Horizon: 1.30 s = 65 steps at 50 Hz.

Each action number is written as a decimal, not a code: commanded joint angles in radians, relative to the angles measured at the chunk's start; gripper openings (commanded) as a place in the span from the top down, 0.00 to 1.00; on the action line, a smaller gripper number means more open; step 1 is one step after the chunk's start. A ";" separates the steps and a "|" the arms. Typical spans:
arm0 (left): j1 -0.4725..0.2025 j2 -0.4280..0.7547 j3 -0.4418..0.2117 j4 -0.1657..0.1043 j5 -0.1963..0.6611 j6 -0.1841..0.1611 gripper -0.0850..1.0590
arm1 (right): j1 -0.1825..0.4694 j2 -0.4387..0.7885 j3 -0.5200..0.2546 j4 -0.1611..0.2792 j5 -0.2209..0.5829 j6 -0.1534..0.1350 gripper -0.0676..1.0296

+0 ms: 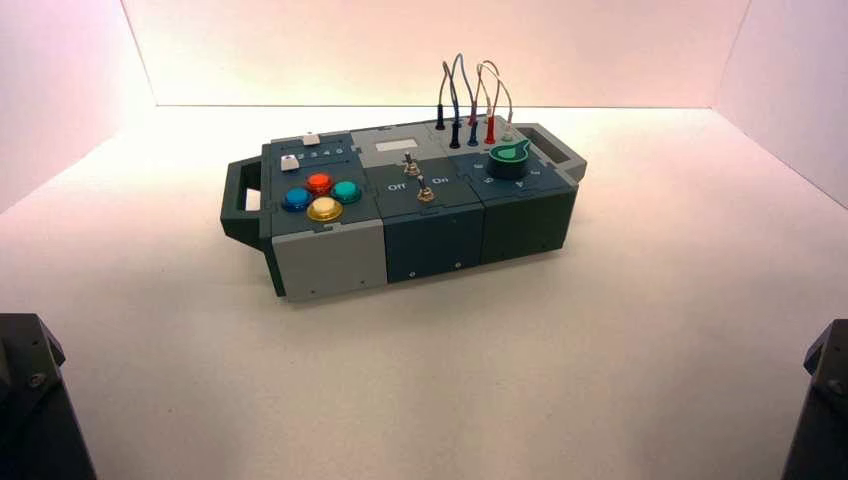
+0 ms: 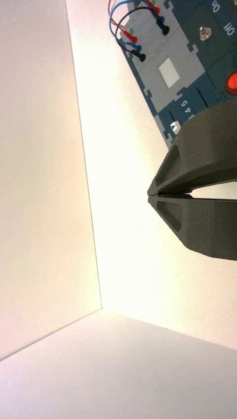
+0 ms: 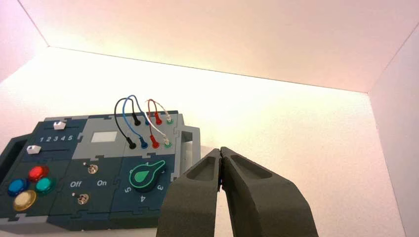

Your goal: Move the top slider to position 2.

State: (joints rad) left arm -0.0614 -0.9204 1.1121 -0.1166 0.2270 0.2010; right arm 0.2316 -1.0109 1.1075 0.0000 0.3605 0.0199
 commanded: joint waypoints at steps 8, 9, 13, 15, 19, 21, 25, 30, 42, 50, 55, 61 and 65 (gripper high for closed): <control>-0.003 0.021 -0.018 0.002 0.002 0.003 0.95 | 0.005 0.015 -0.032 0.005 -0.005 0.003 0.96; -0.003 0.023 -0.018 0.002 0.005 0.002 0.95 | 0.003 0.017 -0.032 0.005 -0.005 0.003 0.96; -0.003 0.029 -0.018 0.002 0.006 0.002 0.95 | 0.003 0.020 -0.032 0.005 -0.005 0.003 0.96; -0.005 0.029 -0.018 0.002 0.006 0.002 0.95 | 0.003 0.020 -0.034 0.008 -0.005 0.003 0.96; -0.003 0.034 -0.018 0.002 0.005 0.003 0.95 | 0.008 0.020 -0.035 0.017 -0.006 0.003 0.96; -0.005 0.035 -0.020 0.002 0.006 0.003 0.95 | 0.015 0.021 -0.035 0.021 -0.008 0.003 0.96; -0.003 0.040 -0.020 0.002 0.006 0.003 0.95 | 0.069 0.049 -0.051 0.023 -0.006 0.003 0.96; -0.005 0.040 -0.020 0.002 0.006 0.003 0.95 | 0.150 0.103 -0.074 0.025 0.002 0.002 0.96; 0.000 0.046 -0.032 0.002 0.057 0.003 0.95 | 0.330 0.344 -0.184 0.049 0.097 0.005 0.96; 0.002 0.083 -0.066 0.003 0.163 0.000 0.95 | 0.368 0.526 -0.278 0.058 0.173 0.006 0.96; 0.002 0.104 -0.084 0.002 0.219 -0.002 0.95 | 0.373 0.611 -0.310 0.071 0.209 0.006 0.96; 0.002 0.123 -0.118 0.002 0.287 -0.008 0.95 | 0.377 0.647 -0.325 0.077 0.216 0.005 0.96; 0.002 0.135 -0.135 0.002 0.334 -0.012 0.95 | 0.379 0.649 -0.330 0.077 0.216 0.005 0.96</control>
State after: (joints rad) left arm -0.0614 -0.8007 1.0293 -0.1150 0.5123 0.1902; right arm 0.6029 -0.3559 0.8130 0.0721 0.5798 0.0230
